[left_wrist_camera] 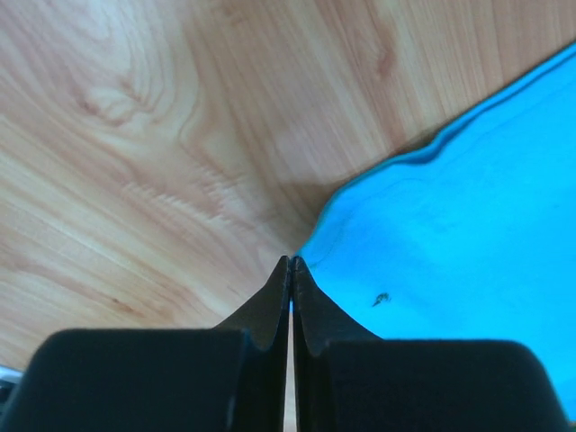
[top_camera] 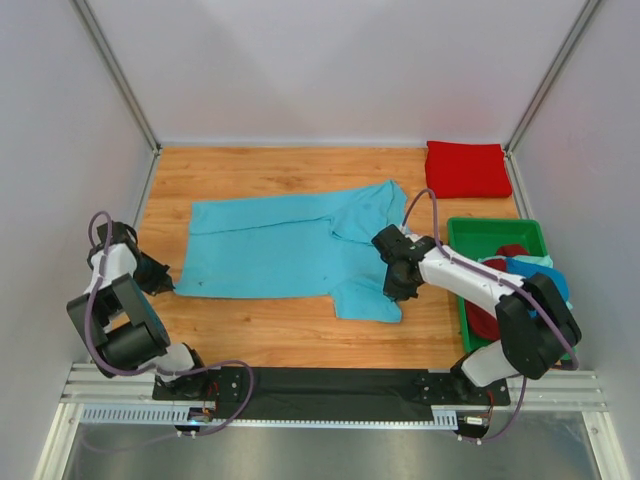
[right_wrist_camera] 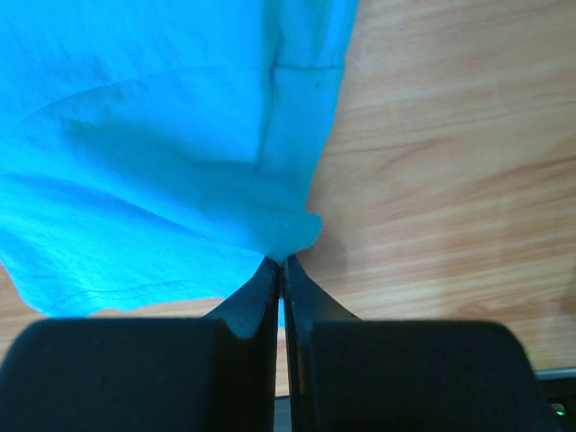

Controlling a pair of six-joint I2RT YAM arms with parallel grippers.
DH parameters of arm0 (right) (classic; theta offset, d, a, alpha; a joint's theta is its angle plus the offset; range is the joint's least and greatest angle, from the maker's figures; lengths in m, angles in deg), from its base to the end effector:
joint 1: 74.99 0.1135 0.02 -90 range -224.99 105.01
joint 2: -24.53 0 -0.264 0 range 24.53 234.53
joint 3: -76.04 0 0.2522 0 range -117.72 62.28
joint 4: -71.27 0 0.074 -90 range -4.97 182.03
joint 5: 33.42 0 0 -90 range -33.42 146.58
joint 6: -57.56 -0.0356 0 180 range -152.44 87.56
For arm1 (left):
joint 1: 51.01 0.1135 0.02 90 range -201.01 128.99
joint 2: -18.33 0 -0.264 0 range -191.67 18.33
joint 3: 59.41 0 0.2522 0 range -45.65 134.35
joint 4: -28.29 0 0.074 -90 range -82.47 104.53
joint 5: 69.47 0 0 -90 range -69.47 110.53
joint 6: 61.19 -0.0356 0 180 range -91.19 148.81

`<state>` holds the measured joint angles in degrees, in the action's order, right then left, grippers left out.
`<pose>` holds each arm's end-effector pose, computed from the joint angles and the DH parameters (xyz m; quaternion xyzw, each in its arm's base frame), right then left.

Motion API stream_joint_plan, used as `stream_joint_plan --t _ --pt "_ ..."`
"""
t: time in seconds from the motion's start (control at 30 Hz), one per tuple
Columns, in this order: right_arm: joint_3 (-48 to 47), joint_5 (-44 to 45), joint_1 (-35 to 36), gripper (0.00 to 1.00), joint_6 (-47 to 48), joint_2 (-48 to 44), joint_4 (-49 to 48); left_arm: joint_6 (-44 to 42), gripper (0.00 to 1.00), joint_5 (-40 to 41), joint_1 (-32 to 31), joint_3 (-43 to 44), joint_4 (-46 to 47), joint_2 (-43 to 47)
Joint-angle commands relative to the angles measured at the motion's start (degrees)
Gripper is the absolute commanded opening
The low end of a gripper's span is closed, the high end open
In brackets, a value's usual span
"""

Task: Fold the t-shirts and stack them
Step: Fold the tshirt

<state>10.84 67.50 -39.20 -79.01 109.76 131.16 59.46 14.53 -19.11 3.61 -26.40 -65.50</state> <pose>0.2100 0.1431 0.1829 0.1015 0.9864 -0.0138 0.1282 0.2183 0.1315 0.1805 -0.5086 0.8501 -0.0505 0.1266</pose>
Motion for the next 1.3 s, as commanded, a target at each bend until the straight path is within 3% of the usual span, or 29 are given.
stream_joint_plan --t 0.0,0.17,0.33,0.87,1.27 --pt "0.55 2.53 -0.72 0.01 3.32 -3.31 2.48 1.6 0.0 0.64 0.36 -1.44 -1.26 5.07" --pt "-6.36 1.48 -2.56 0.0 7.53 -1.66 4.49 1.95 0.0 -1.82 0.01 -0.48 -1.96 6.58" --pt "-14.38 -2.38 -7.48 0.0 11.31 3.0 5.38 2.92 0.0 -1.38 -4.38 2.95 -3.19 5.53" --pt "-36.79 -8.8 -15.66 0.0 13.96 19.0 8.71 6.34 0.0 -1.91 -6.5 18.32 -3.02 -9.14" --pt "-48.57 -14.34 -18.74 0.0 13.61 27.44 12.23 8.46 0.0 -3.49 -8.35 23.6 -1.88 -16.62"
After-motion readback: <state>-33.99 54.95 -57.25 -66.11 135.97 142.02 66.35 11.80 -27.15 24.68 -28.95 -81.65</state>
